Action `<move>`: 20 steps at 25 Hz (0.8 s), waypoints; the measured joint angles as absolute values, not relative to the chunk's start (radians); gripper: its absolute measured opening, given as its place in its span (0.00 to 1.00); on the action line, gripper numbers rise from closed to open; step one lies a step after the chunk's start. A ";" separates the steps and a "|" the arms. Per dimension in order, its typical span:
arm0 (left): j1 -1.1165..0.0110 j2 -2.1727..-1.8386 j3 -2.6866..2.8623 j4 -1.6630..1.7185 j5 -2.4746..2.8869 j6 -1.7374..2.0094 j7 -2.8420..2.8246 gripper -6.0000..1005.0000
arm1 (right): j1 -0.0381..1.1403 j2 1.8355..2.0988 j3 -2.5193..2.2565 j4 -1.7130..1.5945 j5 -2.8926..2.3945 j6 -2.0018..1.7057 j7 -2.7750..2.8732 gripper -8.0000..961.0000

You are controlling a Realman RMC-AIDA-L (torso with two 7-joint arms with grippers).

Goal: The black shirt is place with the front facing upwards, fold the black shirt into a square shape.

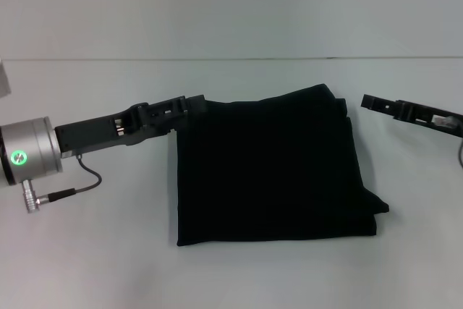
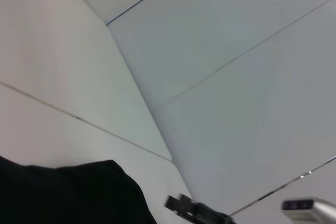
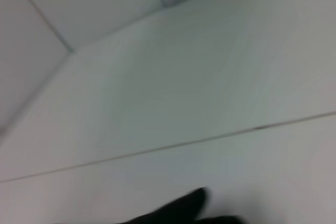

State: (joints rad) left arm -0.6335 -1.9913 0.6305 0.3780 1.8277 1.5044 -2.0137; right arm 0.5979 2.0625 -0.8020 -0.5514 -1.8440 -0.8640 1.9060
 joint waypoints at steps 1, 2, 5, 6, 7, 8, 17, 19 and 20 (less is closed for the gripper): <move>-0.633 -1.989 0.630 0.381 1.827 1.505 -2.012 0.91 | 0.582 2.054 -0.799 -0.561 -1.833 -0.914 1.908 0.92; -0.632 -1.987 0.628 0.383 1.827 1.505 -2.010 0.91 | 0.566 2.043 -0.794 -0.569 -1.821 -0.981 1.910 0.92; -0.626 -1.984 0.615 0.398 1.826 1.506 -2.006 0.91 | 0.524 2.001 -0.739 -0.565 -1.809 -1.186 1.913 0.92; -0.623 -1.984 0.613 0.404 1.826 1.508 -2.005 0.91 | 0.506 1.988 -0.707 -0.561 -1.808 -1.257 1.909 0.92; -0.620 -1.984 0.611 0.408 1.826 1.508 -2.003 0.91 | 0.488 1.977 -0.677 -0.556 -1.808 -1.324 1.903 0.92; -0.616 -1.984 0.610 0.414 1.826 1.508 -2.001 0.91 | 0.467 1.966 -0.644 -0.554 -1.808 -1.388 1.894 0.92; -0.603 -1.982 0.609 0.422 1.832 1.482 -1.996 0.91 | 0.417 1.958 -0.573 -0.506 -1.816 -1.515 1.789 0.92; -0.603 -1.982 0.609 0.422 1.830 1.481 -1.993 0.91 | 0.432 1.968 -0.584 -0.492 -1.824 -1.508 1.758 0.92; -0.604 -1.982 0.609 0.422 1.829 1.481 -1.992 0.91 | 0.439 1.973 -0.589 -0.490 -1.832 -1.500 1.750 0.92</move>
State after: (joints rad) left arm -0.6040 -1.9818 0.6088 0.4219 1.8295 1.4813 -1.9921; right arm 0.4390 1.9730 -0.5889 -0.4897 -1.8316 -1.4997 1.7500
